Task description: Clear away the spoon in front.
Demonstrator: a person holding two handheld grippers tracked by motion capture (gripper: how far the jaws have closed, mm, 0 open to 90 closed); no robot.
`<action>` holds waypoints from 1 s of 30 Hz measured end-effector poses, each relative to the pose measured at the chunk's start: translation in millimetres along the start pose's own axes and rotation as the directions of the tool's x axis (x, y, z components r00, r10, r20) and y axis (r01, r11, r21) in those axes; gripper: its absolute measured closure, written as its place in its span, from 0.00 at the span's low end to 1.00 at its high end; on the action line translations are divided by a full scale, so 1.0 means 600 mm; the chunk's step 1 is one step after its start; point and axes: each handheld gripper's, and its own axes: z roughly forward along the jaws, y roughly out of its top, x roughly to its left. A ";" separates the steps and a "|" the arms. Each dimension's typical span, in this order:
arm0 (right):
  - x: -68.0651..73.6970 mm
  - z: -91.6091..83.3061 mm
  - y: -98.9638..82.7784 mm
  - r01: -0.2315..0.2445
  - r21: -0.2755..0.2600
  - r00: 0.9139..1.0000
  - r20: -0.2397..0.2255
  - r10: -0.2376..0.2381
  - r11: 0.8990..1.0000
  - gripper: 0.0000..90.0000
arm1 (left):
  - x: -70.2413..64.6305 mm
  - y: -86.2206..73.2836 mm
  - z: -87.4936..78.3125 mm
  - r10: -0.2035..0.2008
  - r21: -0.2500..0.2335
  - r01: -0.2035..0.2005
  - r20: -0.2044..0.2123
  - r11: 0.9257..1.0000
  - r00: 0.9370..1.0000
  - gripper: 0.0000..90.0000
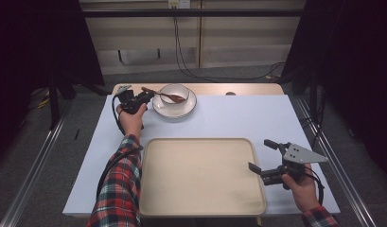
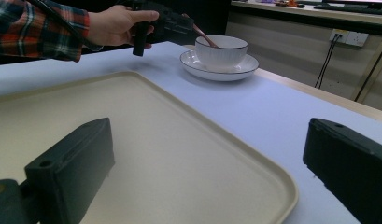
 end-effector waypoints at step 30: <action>0.000 0.002 0.000 -0.006 0.004 1.000 0.001 0.006 1.000 0.02 | -0.020 0.014 0.011 -0.085 -0.060 0.090 0.082 0.994 0.993 0.86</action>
